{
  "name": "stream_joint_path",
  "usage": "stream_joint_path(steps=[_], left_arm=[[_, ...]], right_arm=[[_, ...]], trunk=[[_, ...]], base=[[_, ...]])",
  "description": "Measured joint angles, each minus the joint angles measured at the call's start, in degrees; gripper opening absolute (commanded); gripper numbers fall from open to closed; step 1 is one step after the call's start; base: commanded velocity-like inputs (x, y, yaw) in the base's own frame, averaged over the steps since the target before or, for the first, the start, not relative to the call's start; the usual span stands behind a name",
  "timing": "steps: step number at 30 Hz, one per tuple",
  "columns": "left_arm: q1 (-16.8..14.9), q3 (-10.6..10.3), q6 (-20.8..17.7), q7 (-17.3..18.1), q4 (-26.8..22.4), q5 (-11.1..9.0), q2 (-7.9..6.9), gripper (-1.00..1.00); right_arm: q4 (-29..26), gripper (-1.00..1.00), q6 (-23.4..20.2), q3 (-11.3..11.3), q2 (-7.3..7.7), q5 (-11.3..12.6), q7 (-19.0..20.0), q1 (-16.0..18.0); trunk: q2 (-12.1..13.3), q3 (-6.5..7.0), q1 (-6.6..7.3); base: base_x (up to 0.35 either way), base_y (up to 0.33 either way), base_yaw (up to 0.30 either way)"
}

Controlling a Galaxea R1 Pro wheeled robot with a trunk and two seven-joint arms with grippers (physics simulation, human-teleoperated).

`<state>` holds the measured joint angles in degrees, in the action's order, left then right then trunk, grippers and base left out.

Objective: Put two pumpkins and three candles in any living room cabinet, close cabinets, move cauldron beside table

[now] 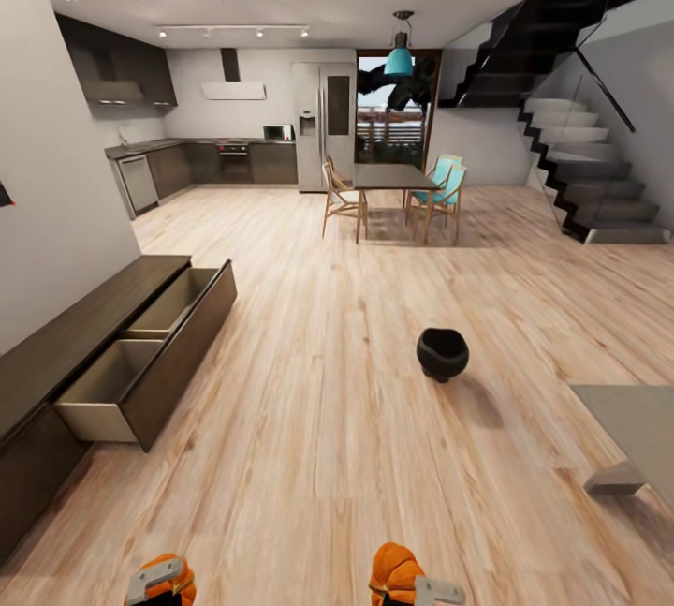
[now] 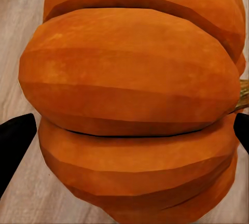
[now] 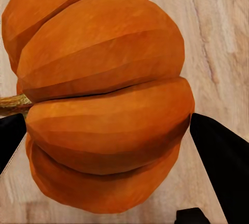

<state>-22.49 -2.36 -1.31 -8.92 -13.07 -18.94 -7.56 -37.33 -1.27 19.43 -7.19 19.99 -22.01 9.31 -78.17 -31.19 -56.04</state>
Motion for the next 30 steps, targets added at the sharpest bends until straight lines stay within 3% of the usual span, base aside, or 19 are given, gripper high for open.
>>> stream_joint_path(steps=[11, 30], left_arm=[[0.00, 0.00, 0.00, 0.00, 0.00, 0.00, 0.00, -1.00], [0.00, 0.00, 0.00, 0.00, 0.00, 0.00, 0.00, -1.00]], right_arm=[[0.02, -1.00, -0.07, 0.00, -0.02, -0.04, 0.01, 0.00], [0.17, -1.00, 0.01, -0.01, 0.02, -0.04, 0.00, 0.00]], trunk=[[0.00, 0.00, 0.00], [0.00, 0.00, 0.00]], base=[[0.332, 0.000, 0.101], [0.332, 0.000, 0.003]])
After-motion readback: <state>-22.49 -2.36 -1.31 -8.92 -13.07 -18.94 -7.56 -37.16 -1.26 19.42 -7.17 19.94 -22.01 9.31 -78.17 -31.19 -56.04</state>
